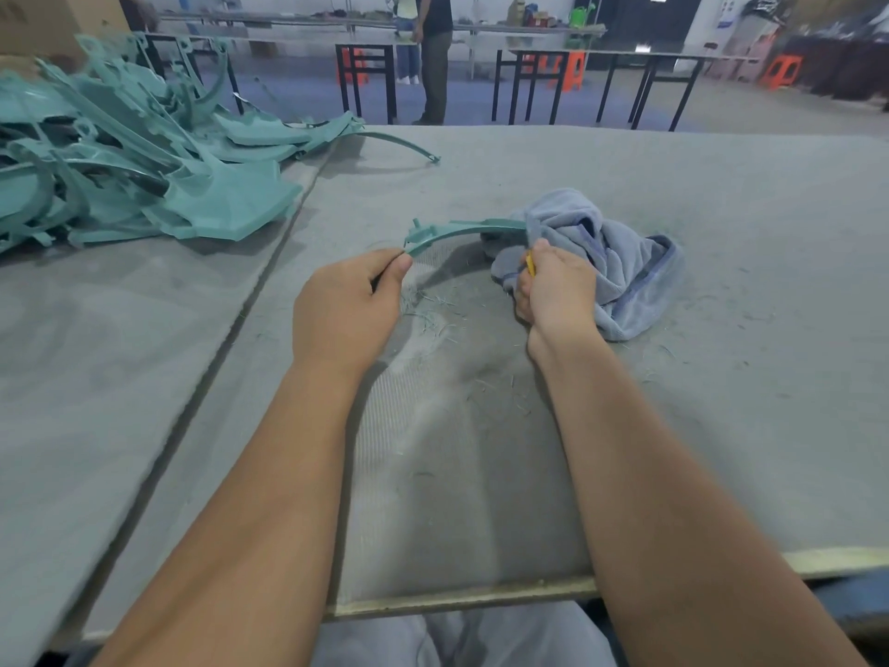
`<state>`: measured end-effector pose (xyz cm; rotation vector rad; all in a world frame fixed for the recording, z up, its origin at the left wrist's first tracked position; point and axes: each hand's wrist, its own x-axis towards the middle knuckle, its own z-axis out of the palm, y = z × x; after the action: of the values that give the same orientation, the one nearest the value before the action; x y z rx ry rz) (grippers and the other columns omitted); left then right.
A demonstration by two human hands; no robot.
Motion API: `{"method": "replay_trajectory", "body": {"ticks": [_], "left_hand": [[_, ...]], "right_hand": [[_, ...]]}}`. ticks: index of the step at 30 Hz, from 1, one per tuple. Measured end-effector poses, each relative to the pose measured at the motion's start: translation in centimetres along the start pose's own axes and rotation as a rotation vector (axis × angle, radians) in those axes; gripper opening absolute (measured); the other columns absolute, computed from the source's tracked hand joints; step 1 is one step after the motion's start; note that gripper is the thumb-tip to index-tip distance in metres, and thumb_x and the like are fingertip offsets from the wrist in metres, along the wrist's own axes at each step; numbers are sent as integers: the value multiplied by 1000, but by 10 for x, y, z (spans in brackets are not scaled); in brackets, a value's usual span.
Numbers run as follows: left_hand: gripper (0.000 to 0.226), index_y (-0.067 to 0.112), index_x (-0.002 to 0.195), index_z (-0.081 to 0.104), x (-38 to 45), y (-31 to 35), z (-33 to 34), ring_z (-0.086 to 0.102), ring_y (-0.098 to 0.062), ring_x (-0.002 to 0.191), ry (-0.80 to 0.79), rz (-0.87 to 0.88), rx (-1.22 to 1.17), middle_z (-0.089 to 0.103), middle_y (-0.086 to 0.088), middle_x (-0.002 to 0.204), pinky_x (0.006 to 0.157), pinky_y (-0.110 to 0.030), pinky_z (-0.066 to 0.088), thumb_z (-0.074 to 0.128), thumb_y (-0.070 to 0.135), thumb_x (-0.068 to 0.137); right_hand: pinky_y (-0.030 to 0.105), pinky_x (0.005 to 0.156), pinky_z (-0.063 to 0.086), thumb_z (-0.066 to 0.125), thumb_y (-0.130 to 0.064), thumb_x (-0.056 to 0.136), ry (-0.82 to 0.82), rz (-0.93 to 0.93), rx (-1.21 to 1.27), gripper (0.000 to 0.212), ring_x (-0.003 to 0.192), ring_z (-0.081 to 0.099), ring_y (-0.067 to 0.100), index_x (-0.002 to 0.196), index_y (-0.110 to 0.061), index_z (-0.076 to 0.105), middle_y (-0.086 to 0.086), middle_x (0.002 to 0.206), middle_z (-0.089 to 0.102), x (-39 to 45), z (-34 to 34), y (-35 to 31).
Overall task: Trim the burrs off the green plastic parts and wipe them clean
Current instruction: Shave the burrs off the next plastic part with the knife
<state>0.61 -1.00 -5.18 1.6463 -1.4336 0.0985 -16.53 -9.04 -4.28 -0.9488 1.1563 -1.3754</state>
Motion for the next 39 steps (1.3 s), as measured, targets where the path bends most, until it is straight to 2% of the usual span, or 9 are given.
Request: {"method": "replay_trajectory", "body": {"ticks": [3, 6, 11, 16, 22, 28, 33, 36, 39], "left_hand": [[27, 28, 89, 66, 1, 0, -1, 47, -4, 55, -4, -1, 11, 50, 13, 54, 48, -25, 25, 45, 43, 97], [27, 27, 82, 61, 1, -1, -2, 44, -6, 52, -4, -2, 22, 44, 9, 49, 48, -26, 24, 45, 41, 99], [28, 31, 78, 58, 1, 0, 0, 43, -7, 52, -46, 11, 64, 42, 7, 49, 47, -27, 23, 44, 42, 100], [33, 35, 67, 46, 2, 1, -1, 42, -7, 51, -22, -17, 37, 43, 8, 49, 47, -27, 22, 44, 41, 99], [31, 26, 76, 55, 2, -1, 1, 45, -5, 54, -19, -26, 35, 48, 13, 52, 48, -28, 25, 43, 44, 98], [31, 25, 88, 64, 0, -1, 2, 45, -5, 54, -41, 6, 69, 44, 7, 50, 47, -26, 25, 42, 44, 99], [31, 24, 92, 67, 1, 0, 1, 46, -9, 56, -34, -4, 29, 50, 5, 55, 51, -25, 33, 43, 43, 99], [31, 24, 92, 68, 2, 0, 1, 46, -8, 56, -39, -3, 30, 47, 6, 53, 49, -26, 31, 44, 42, 99], [32, 22, 90, 66, 0, 1, 1, 46, -8, 55, -50, -1, 49, 45, 5, 51, 48, -27, 30, 43, 42, 100]], "right_hand": [[24, 45, 30, 46, -23, 100, 44, -14, -64, 38, 41, 36, 11, 63, -18, 50, -8, 40, 43, 3, 2, 3], [28, 51, 28, 45, -23, 99, 27, -108, -250, 38, 55, 36, 18, 61, -18, 46, 8, 61, 49, 4, 4, 8], [25, 43, 21, 49, -25, 96, -187, -136, -290, 32, 41, 23, 11, 65, -18, 48, -5, 46, 34, 0, 3, 8], [27, 49, 29, 47, -21, 98, 84, -19, -30, 37, 41, 35, 10, 61, -18, 50, -11, 37, 40, 4, 1, 2], [25, 49, 25, 46, -20, 98, 68, -110, -216, 37, 51, 31, 16, 60, -17, 44, 6, 57, 40, 6, 4, 9], [21, 41, 21, 51, -21, 96, -154, -108, -266, 41, 40, 23, 10, 55, -20, 49, -6, 42, 34, -1, 3, 5], [25, 47, 27, 47, -20, 98, 73, -55, -118, 35, 45, 32, 13, 63, -16, 48, -4, 44, 42, 1, 1, 3], [28, 52, 25, 46, -19, 97, 54, -124, -280, 32, 54, 30, 16, 65, -16, 47, 8, 61, 42, 1, 4, 6], [27, 48, 21, 49, -18, 93, -69, -146, -306, 32, 49, 24, 15, 62, -18, 46, 5, 56, 35, -2, 5, 6]]}}
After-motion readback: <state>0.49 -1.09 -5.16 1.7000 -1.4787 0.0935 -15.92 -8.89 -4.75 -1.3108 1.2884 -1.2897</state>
